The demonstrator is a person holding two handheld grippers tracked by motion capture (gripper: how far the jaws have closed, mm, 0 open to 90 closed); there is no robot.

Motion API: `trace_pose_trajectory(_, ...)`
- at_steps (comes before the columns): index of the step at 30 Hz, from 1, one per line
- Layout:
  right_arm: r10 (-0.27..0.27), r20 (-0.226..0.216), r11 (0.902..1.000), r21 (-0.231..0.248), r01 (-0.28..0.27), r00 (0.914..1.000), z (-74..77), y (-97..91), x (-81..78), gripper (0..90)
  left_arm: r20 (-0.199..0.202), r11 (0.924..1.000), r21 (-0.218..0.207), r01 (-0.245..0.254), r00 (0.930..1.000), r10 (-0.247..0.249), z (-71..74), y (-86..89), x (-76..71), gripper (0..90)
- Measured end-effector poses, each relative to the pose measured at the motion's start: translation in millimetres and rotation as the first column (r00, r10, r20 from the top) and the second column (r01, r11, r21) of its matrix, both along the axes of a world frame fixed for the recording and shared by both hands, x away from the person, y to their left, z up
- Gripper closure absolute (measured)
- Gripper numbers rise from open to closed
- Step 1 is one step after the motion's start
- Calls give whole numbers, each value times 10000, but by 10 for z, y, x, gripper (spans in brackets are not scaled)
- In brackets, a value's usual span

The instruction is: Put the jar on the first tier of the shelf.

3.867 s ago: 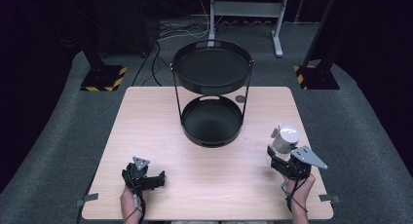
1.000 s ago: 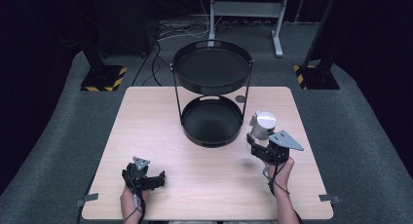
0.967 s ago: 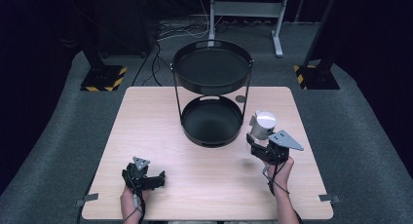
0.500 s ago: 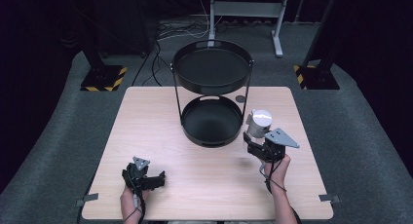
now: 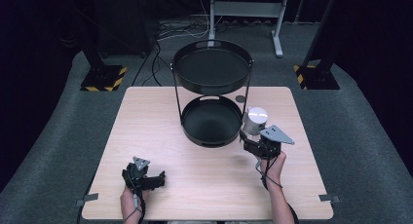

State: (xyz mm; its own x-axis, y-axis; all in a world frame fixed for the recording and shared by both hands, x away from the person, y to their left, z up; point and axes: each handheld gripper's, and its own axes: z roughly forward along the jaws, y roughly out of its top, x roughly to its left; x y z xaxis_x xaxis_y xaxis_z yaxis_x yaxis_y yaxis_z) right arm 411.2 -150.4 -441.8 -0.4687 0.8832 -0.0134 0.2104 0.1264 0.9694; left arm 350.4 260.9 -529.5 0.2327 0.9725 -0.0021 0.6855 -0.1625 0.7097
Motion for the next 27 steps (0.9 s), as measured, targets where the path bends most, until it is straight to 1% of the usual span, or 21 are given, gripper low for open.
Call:
trace_pose_trajectory(12, 71, 58, 10000, 32, -71, 10000, 53, 119, 131, 297, -1, 10000, -2, 4, 10000, -4, 0, 0, 0, 3)
trace_pose_trajectory(20, 113, -50, 9999, 69, -113, 9999, 56, 203, 239, 296, -4, 10000, -5, 28, 10000, -28, 0, 0, 0, 3)
trace_pose_trajectory(27, 172, -116, 9998, -19, -173, 9998, 72, 278, 320, 296, 0, 10000, -9, 38, 10000, -38, 0, -1, 0, 3)
